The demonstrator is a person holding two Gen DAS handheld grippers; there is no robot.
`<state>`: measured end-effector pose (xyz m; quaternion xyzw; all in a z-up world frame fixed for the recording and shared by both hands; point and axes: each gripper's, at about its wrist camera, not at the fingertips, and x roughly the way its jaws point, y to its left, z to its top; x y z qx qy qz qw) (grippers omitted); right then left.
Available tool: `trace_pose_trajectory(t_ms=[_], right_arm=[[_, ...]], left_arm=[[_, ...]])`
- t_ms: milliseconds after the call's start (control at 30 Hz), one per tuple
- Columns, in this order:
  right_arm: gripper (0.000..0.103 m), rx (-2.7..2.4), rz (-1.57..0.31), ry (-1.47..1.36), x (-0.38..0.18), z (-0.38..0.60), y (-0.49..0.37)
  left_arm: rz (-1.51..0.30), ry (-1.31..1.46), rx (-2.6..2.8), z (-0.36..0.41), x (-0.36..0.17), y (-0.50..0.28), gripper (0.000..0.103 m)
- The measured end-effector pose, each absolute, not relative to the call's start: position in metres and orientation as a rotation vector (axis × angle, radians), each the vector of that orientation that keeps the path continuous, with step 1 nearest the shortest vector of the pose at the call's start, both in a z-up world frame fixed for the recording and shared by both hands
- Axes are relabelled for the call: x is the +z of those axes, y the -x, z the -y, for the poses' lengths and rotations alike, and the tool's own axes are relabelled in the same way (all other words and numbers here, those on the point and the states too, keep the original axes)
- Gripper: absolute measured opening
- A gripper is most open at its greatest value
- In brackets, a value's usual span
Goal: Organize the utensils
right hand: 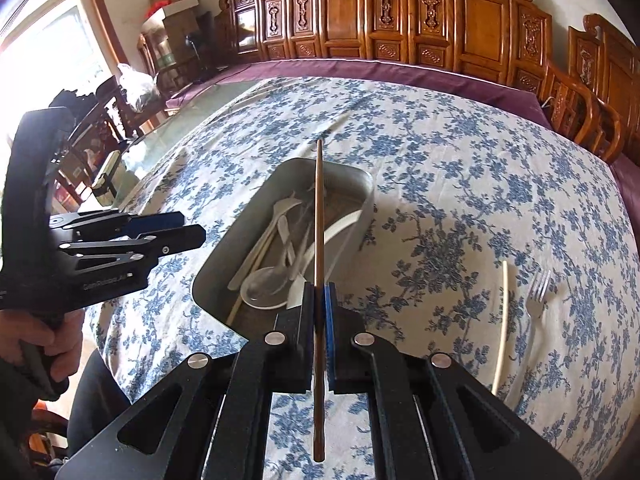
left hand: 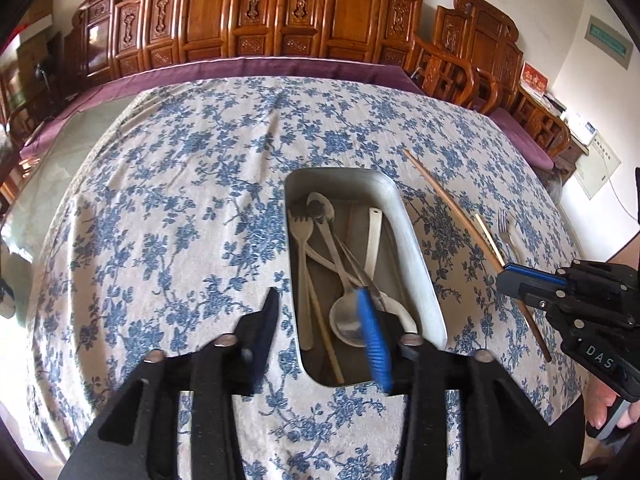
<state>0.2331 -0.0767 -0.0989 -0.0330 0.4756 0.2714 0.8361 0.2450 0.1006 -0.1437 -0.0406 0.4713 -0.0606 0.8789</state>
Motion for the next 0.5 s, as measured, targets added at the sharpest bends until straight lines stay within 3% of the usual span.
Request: trace_pose_trajectory(t_ms=[33,100,200,500], right_arm=[[0.006,0.579,-1.008,0.072,-0.099,0.073,-0.234],[0.006,0.585,-1.009,0.075,-0.099,0.068,-0.234],[0.006,0.594,-1.014,0.079,-0.100,0.057,-0.236],[0.006,0.615,-1.039,0.040,-0.110,0.030,-0.249]], left_arm=[[-0.976,0.088,-0.118,-0.104,-0.142,-0.244,0.064],[-0.962,0.094,-0.095,-0.112,-0.140,-0.241,0.076],[-0.954,0.107,-0.077,-0.122,-0.138,-0.238,0.087],[-0.947,0.118,-0.037,-0.149,-0.136,-0.228,0.091]])
